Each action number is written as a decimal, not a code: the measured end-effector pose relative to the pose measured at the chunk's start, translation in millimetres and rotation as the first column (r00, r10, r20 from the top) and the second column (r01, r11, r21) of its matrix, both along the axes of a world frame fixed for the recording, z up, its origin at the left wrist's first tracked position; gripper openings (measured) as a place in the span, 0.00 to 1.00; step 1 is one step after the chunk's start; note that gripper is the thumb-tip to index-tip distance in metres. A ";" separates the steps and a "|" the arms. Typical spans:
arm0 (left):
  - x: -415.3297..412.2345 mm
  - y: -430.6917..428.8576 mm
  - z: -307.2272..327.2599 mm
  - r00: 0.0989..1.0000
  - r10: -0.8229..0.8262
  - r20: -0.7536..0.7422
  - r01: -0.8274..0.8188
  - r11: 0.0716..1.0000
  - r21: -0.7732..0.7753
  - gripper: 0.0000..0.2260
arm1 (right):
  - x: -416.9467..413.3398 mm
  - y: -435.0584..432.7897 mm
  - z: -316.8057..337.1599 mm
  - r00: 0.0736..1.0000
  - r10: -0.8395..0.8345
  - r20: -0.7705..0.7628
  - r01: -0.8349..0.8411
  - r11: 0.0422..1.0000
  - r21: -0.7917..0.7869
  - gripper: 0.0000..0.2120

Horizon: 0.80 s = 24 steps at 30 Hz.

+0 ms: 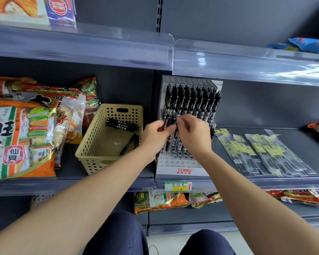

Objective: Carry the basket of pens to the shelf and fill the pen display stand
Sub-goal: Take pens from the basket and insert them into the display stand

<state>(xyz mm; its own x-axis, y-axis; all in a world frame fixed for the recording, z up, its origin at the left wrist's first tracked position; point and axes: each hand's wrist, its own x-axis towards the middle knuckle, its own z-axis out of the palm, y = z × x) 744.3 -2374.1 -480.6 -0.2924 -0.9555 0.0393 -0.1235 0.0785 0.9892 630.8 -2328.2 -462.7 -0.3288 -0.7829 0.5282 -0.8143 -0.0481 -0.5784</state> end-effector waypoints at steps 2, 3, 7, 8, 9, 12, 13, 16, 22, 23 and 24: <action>-0.1 0.9 1.6 1.000 -0.006 -0.004 0.006 1.000 -0.015 0.20 | 2.3 0.9 7.2 0.962 0.082 0.261 -0.088 0.996 0.014 0.17; 0.6 1.3 2.6 1.000 -0.008 -0.016 0.008 1.000 -0.023 0.17 | 2.6 2.4 10.4 0.938 0.105 0.331 -0.122 0.992 0.031 0.17; 3.7 -0.3 0.5 0.999 -0.028 -0.022 0.027 0.999 -0.023 0.09 | -2.4 3.7 13.5 0.899 0.134 0.418 -0.180 0.981 0.072 0.08; 4.2 0.5 0.4 0.999 -0.031 -0.018 0.031 0.999 -0.024 0.07 | -3.8 2.9 13.4 0.899 0.115 0.422 -0.163 0.984 0.077 0.07; 4.4 0.5 -0.3 1.000 -0.024 -0.013 0.024 0.999 -0.026 0.07 | -4.6 2.3 13.7 0.911 0.086 0.404 -0.128 0.989 0.079 0.07; 5.8 -0.9 -1.4 1.000 0.006 -0.012 -0.007 0.999 -0.046 0.14 | -6.2 1.9 13.1 0.962 -0.051 0.268 0.042 0.998 0.042 0.09; 6.2 -1.4 -0.4 1.000 0.011 -0.028 -0.012 0.999 -0.037 0.15 | -6.2 2.6 12.3 0.968 -0.090 0.233 0.087 0.996 0.020 0.10; 6.3 -4.5 1.6 0.997 0.023 -0.074 -0.022 1.000 0.006 0.16 | -5.3 3.5 6.2 0.977 -0.150 0.154 0.154 0.988 -0.017 0.10; 6.0 -10.0 -3.0 0.998 0.045 -0.035 -0.046 0.998 -0.039 0.12 | -1.3 -1.4 -3.5 0.969 -0.188 0.160 0.198 0.979 -0.046 0.11; 6.7 -9.7 -2.6 0.997 0.056 -0.046 -0.058 0.997 -0.043 0.10 | -0.6 -1.6 -3.9 0.968 -0.189 0.166 0.203 0.977 -0.069 0.11; 7.2 -10.1 -3.2 0.996 0.066 -0.056 -0.068 0.997 -0.041 0.09 | 0.0 -1.5 -3.6 0.966 -0.189 0.175 0.208 0.973 -0.096 0.11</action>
<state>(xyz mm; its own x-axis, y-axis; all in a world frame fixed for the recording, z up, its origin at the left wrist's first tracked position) 751.5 -2384.2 -483.8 -0.2241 -0.9700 0.0945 -0.0760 0.1140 0.9906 630.8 -2329.7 -466.3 -0.5607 -0.6315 0.5355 -0.7089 0.0320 -0.7046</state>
